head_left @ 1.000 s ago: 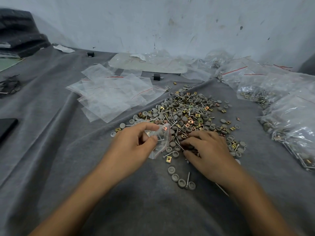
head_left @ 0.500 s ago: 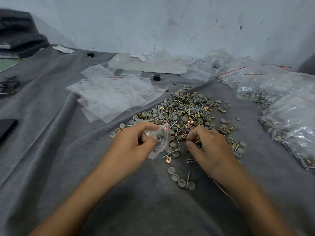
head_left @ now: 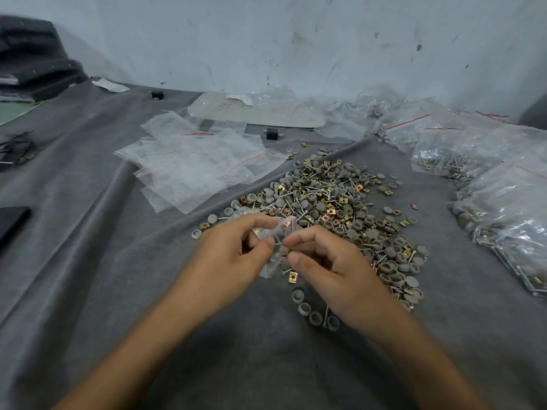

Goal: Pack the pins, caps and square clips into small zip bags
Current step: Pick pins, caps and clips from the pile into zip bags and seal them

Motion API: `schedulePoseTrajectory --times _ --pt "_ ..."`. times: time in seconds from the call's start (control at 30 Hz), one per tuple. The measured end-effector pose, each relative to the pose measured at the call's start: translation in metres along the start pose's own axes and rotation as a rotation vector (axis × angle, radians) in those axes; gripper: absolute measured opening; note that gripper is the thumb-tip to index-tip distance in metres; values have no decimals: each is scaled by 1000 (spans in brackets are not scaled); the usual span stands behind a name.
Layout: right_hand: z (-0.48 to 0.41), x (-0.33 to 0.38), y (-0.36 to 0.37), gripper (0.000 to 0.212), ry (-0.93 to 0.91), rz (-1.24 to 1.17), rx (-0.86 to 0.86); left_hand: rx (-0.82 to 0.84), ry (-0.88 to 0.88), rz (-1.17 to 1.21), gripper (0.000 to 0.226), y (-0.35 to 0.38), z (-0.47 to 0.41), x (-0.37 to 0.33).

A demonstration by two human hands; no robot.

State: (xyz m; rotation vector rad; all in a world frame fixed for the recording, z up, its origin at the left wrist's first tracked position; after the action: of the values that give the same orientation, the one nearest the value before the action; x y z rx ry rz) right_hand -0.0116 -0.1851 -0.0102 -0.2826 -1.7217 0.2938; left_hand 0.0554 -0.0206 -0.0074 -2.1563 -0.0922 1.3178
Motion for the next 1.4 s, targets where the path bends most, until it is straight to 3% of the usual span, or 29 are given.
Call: schedulePoseTrajectory --times 0.13,0.33,0.5,0.73,0.97,1.17,1.27,1.4 --pt "-1 -1 -8 20 32 -11 -12 -14 -17 6 20 -1 -2 1" --pt "1 -13 -12 5 64 652 50 -20 -38 25 19 -3 -1 1" --pt "-2 -15 -5 20 120 797 56 -19 -44 28 19 -3 -1 -1" --pt "-3 -14 -3 12 117 746 62 -17 -54 20 20 -3 -1 -1" --pt "0 -8 -3 13 -10 720 4 -14 -51 12 20 -3 -1 -1" --pt "-1 2 -21 17 -27 378 -276 -14 -26 9 19 -2 -1 1" --pt "0 3 -17 16 -18 143 -281 -6 -7 14 18 1 0 1" --pt "-2 2 -7 16 -40 142 -286 -6 -8 19 19 2 0 1"
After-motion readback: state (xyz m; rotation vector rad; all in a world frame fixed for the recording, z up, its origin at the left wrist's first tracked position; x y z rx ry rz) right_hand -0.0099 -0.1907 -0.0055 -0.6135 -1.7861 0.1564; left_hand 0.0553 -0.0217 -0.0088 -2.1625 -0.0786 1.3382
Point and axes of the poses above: each hand's wrist, its own z-axis away from the middle knuckle, its own y-axis out of the palm, x = y × z, the point moved 5 cm from there along -z, towards the middle knuckle, and after that the axes turned 4 degrees about y, right-handed, at the moved point
